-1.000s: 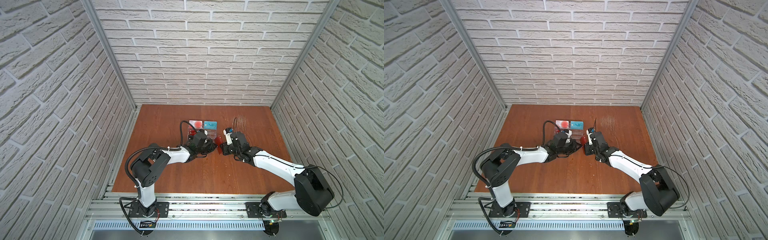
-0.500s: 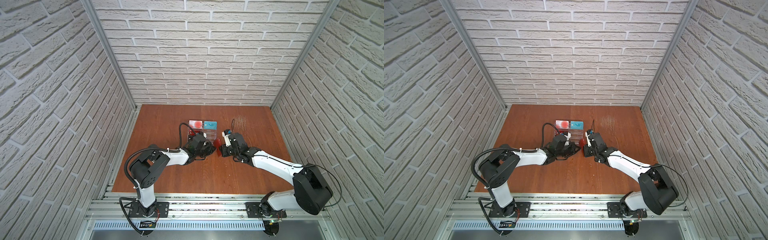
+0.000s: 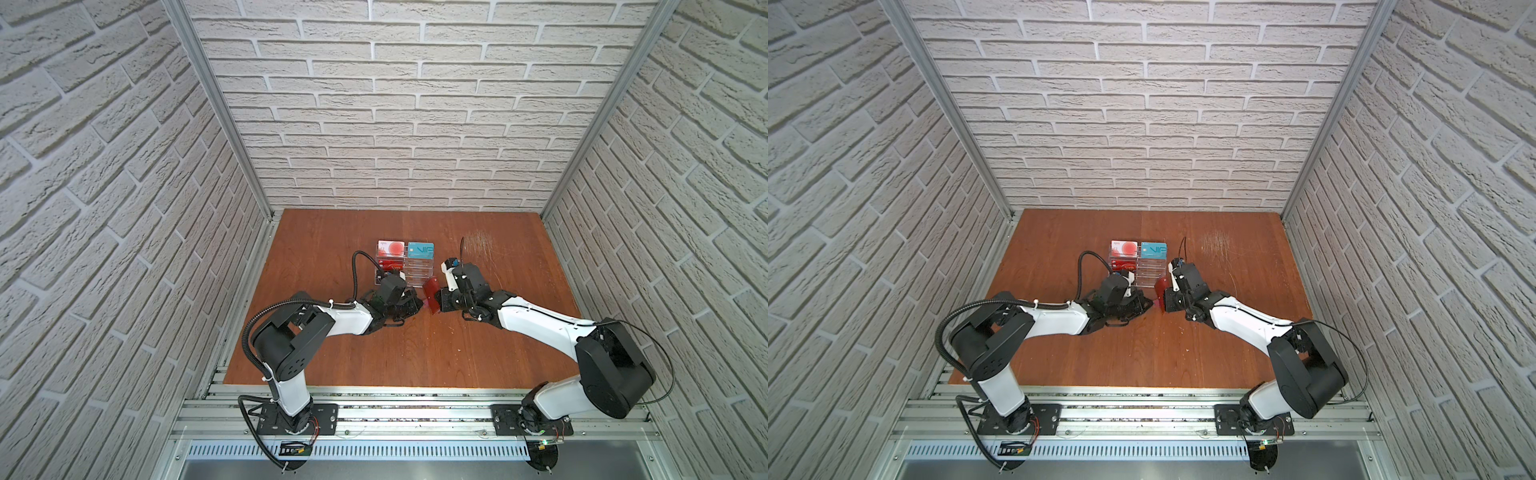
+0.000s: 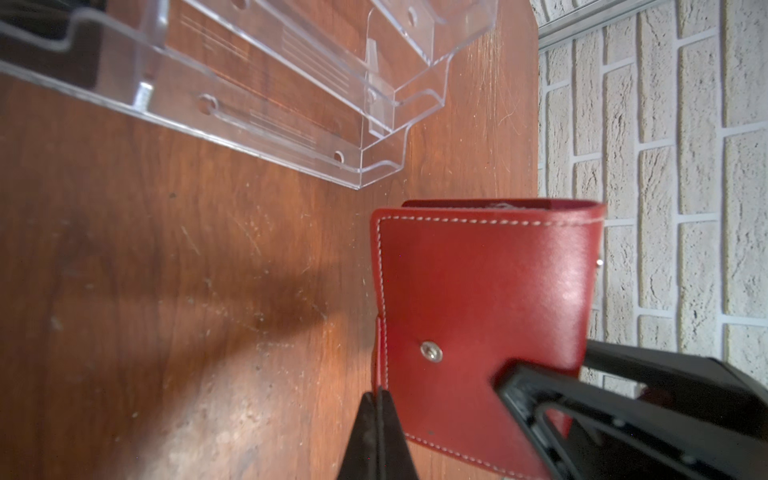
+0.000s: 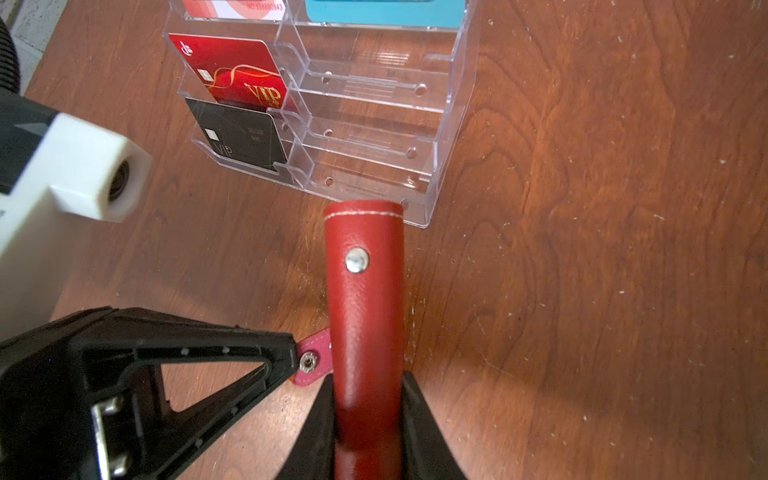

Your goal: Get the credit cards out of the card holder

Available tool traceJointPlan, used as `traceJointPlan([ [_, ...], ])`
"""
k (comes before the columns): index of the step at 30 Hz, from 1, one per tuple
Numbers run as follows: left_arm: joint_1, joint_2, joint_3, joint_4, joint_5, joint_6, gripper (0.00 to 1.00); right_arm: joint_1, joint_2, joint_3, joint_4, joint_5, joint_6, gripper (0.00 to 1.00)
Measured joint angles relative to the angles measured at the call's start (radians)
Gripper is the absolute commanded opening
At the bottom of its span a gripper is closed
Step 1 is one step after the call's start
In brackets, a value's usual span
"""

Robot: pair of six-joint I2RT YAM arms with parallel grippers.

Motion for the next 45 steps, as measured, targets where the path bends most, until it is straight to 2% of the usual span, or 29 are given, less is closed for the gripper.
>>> traceJointPlan([
  [7,0.004,-0.048,-0.015,-0.035,-0.012,0.034,0.00,0.008,0.014,-0.011,0.026,-0.041,0.060,0.06],
  [23,0.004,-0.123,-0.089,-0.053,-0.018,0.059,0.00,0.032,0.065,-0.058,0.077,-0.016,0.151,0.08],
  [26,0.004,-0.123,-0.089,-0.055,-0.020,0.071,0.14,0.032,0.065,-0.066,0.091,-0.017,0.165,0.09],
  [28,0.004,-0.122,-0.088,-0.060,-0.020,0.074,0.27,0.032,0.065,-0.074,0.107,-0.019,0.171,0.08],
  [32,0.004,-0.093,-0.064,-0.069,-0.019,0.081,0.34,0.032,0.065,-0.084,0.129,-0.025,0.176,0.09],
  [45,0.016,0.000,-0.019,-0.082,-0.019,0.081,0.34,0.032,0.065,-0.093,0.150,-0.037,0.176,0.09],
])
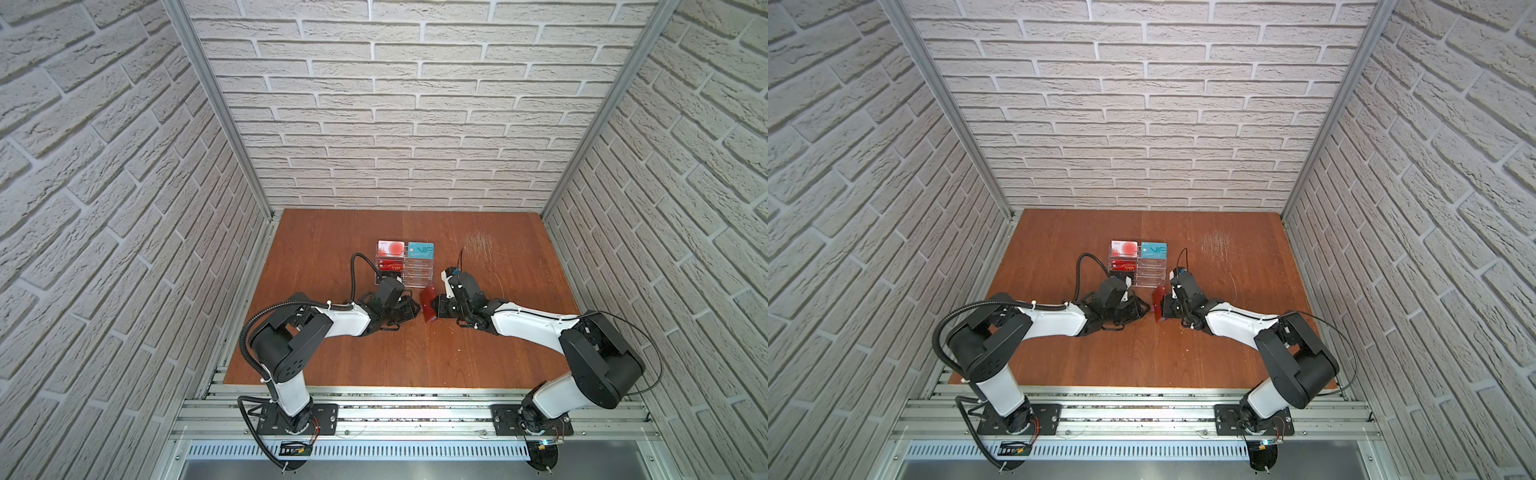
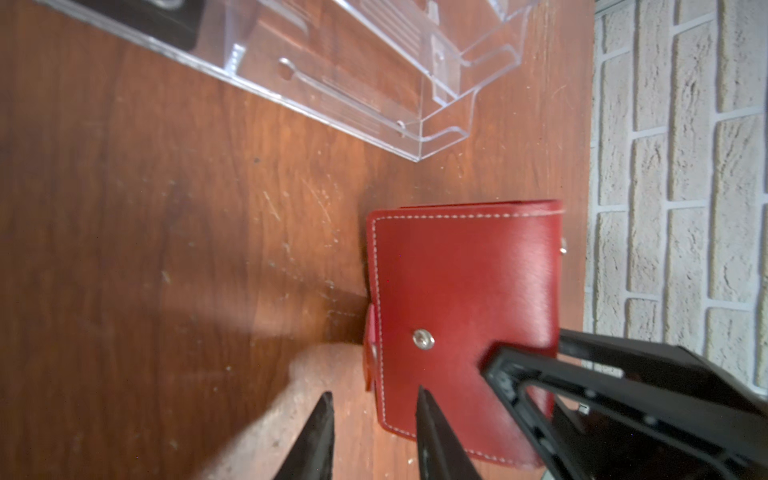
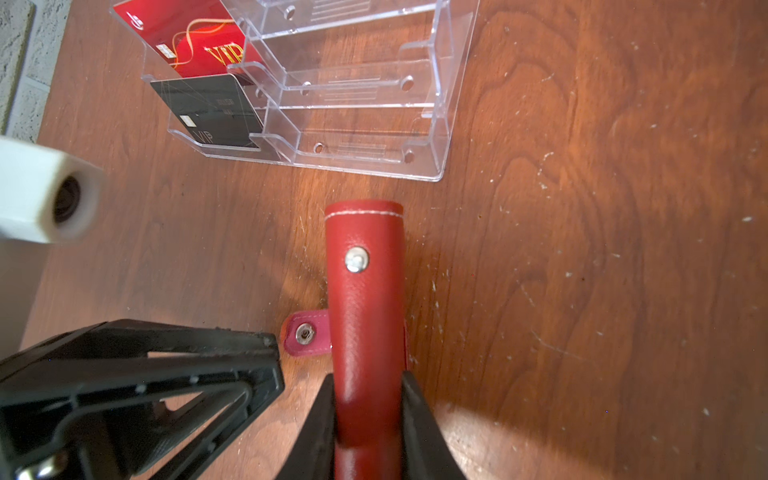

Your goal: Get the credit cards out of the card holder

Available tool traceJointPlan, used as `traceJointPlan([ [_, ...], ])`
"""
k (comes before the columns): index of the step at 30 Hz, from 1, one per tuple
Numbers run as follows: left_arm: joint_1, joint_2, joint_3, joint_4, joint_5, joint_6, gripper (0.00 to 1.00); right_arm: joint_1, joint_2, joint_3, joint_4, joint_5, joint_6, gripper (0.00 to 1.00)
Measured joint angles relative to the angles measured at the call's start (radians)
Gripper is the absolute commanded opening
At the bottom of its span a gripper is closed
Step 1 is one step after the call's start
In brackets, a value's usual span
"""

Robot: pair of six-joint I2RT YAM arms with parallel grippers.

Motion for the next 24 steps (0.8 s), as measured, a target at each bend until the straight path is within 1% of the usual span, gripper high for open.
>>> traceJointPlan([
  [4,0.003,0.025,0.014,0.000,0.000,0.000,0.34,0.000,0.000,-0.002,0.003,-0.018,0.000,0.09],
  [6,0.004,0.040,0.021,0.003,0.000,0.000,0.32,0.000,0.000,-0.002,0.003,-0.026,0.000,0.09],
  [9,0.004,0.066,0.035,0.003,0.000,-0.001,0.26,0.000,0.000,-0.003,0.003,-0.033,-0.001,0.09],
  [12,0.004,0.079,0.045,0.003,0.001,-0.001,0.17,0.000,0.002,-0.003,0.005,-0.040,-0.001,0.09],
  [14,0.005,0.080,0.047,0.007,0.000,-0.001,0.12,0.000,0.004,-0.003,0.008,-0.045,-0.001,0.09],
  [17,0.009,0.080,0.048,0.008,0.000,-0.001,0.01,0.000,0.011,-0.003,0.020,-0.055,-0.002,0.10],
  [18,0.010,0.080,0.048,0.009,0.000,0.002,0.00,0.000,0.014,-0.003,0.024,-0.059,-0.001,0.10],
  [20,0.012,0.080,0.048,0.008,0.000,0.002,0.00,0.000,0.017,-0.003,0.030,-0.064,-0.002,0.11],
  [24,0.016,0.080,0.048,0.008,0.000,0.009,0.00,0.000,0.027,0.001,0.039,-0.071,-0.003,0.24],
])
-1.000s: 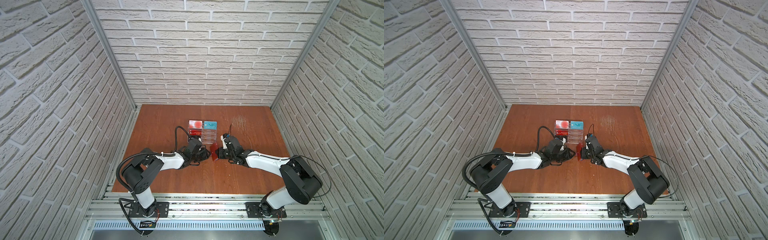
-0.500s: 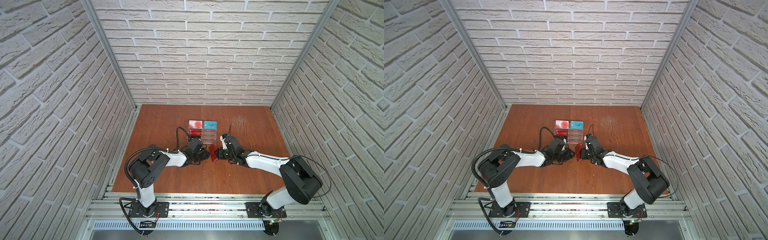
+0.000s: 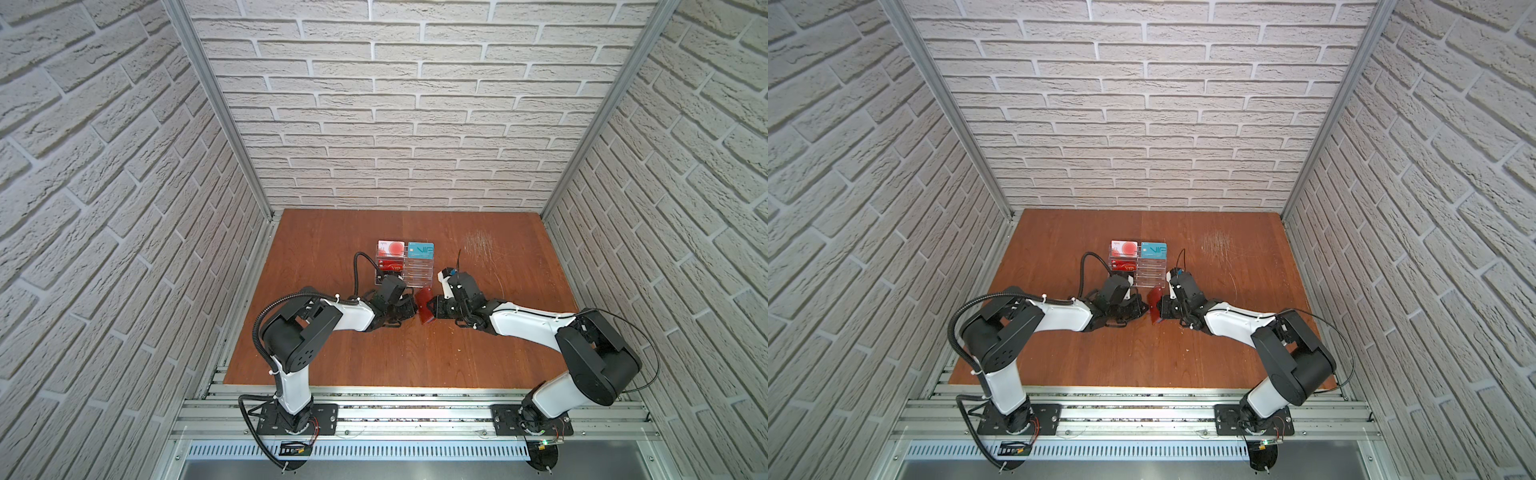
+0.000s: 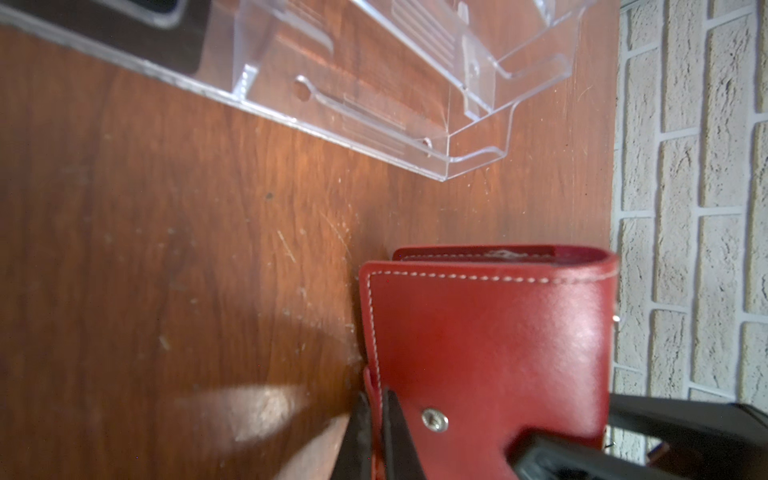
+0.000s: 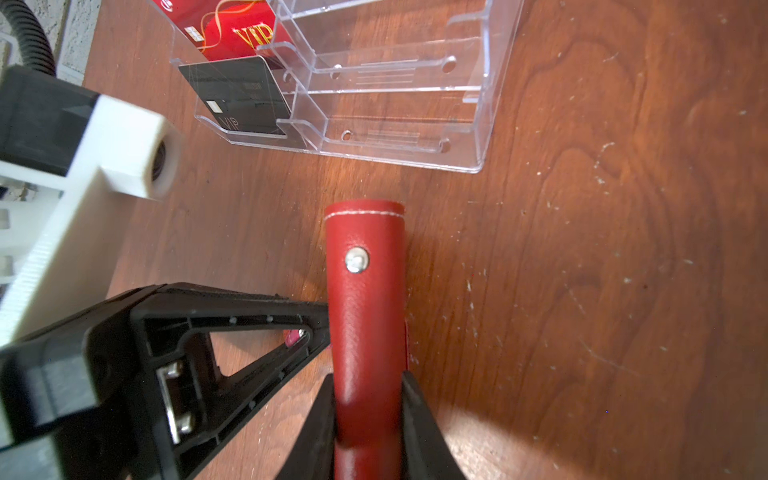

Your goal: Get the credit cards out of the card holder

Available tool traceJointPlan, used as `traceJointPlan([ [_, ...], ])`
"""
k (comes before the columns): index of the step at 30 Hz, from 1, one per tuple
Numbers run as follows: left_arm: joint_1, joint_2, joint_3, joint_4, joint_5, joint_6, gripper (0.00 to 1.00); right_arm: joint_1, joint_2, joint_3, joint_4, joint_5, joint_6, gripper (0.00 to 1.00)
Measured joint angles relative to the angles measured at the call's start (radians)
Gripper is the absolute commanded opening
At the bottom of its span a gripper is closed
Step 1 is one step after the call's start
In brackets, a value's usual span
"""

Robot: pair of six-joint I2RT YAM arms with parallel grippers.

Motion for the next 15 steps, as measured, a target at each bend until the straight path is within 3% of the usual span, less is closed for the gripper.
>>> traceJointPlan([
  [15,0.006,-0.073,-0.049,-0.016,-0.011,0.014,0.00,0.002,0.047,0.015,-0.099,0.000,-0.018,0.65],
])
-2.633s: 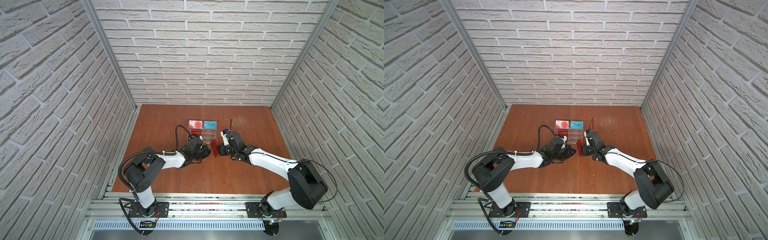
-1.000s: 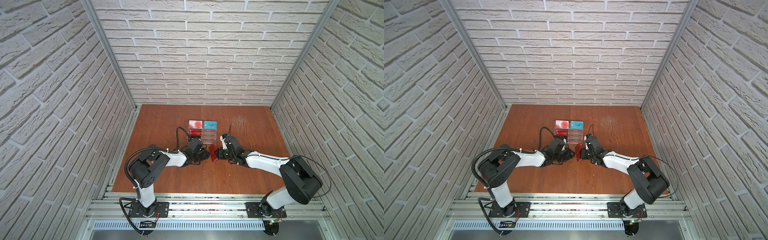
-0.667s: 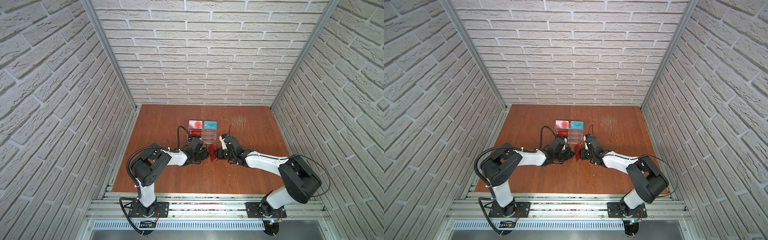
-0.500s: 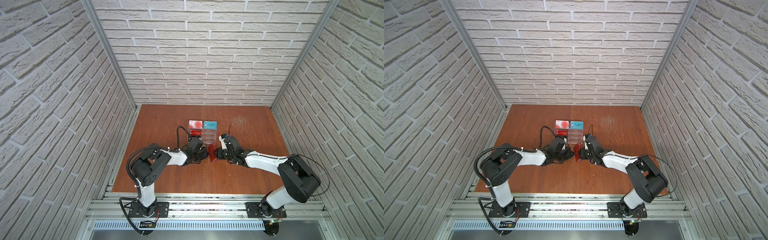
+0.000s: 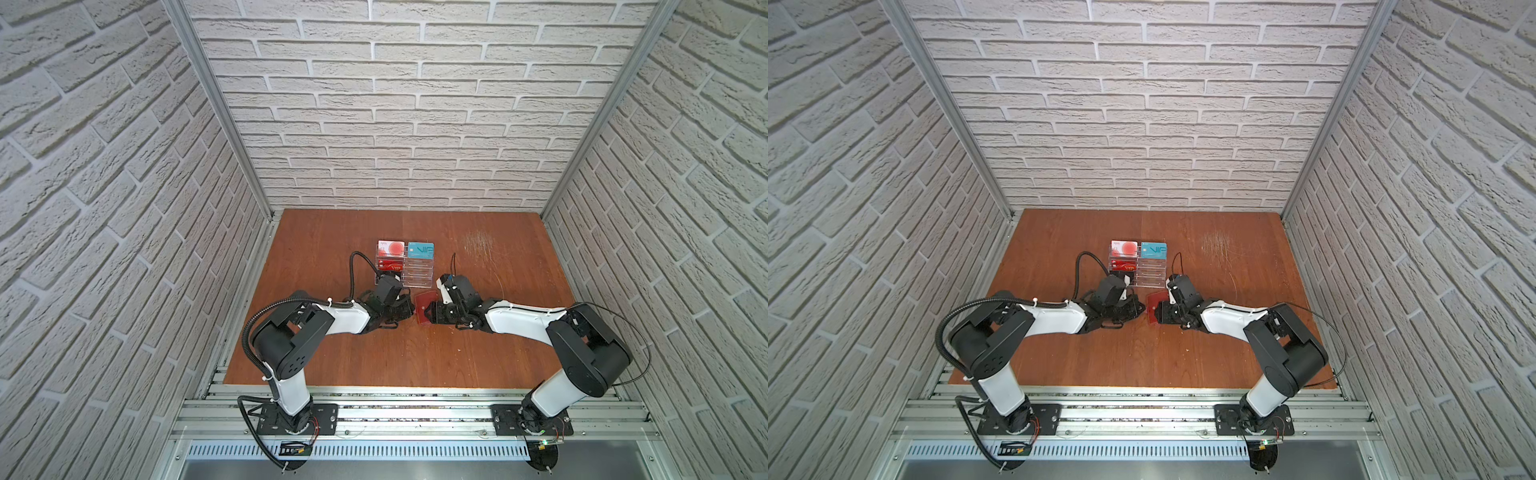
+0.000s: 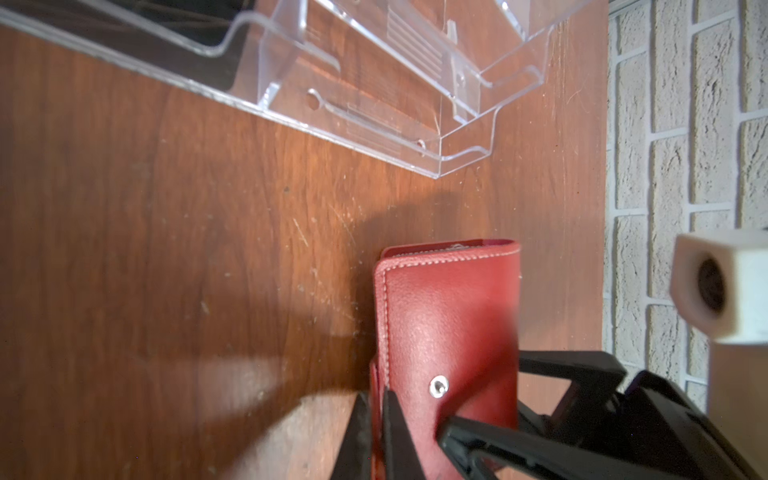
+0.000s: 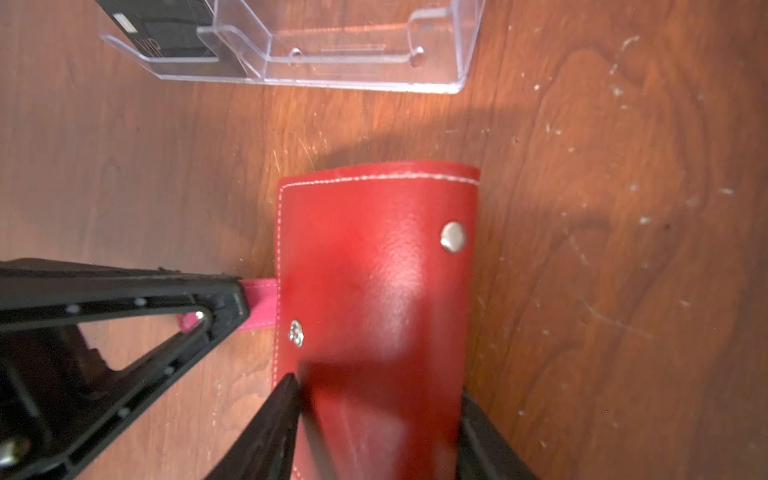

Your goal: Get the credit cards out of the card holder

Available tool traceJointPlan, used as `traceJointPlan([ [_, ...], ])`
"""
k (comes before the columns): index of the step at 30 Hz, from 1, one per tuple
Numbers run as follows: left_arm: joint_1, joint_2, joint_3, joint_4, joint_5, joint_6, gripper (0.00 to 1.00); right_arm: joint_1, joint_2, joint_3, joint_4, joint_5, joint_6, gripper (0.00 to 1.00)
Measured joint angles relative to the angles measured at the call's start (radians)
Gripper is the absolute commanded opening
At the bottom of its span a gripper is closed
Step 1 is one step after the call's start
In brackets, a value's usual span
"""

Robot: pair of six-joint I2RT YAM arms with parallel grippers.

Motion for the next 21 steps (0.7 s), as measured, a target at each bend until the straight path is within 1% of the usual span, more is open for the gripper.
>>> traceJointPlan([
  [2,0.000,-0.010,-0.010,-0.001,-0.002,0.003,0.00,0.000,-0.005,0.000,-0.014,0.006,-0.007,0.72],
  [4,0.000,-0.025,-0.017,-0.004,-0.004,0.004,0.00,0.000,-0.021,0.000,-0.038,0.017,-0.014,0.81],
  [7,0.000,-0.048,-0.021,-0.009,-0.005,0.006,0.00,0.000,-0.050,0.000,-0.067,0.034,-0.025,0.86],
  [10,0.000,-0.072,-0.021,-0.014,-0.008,0.010,0.00,0.000,-0.077,0.000,-0.094,0.043,-0.036,0.94],
  [15,0.000,-0.101,-0.021,-0.024,-0.010,0.013,0.00,0.002,-0.098,0.016,-0.126,0.047,-0.040,0.97],
  [21,0.000,-0.111,-0.021,-0.029,-0.014,0.013,0.00,0.003,-0.093,0.056,-0.134,0.035,-0.032,0.98],
])
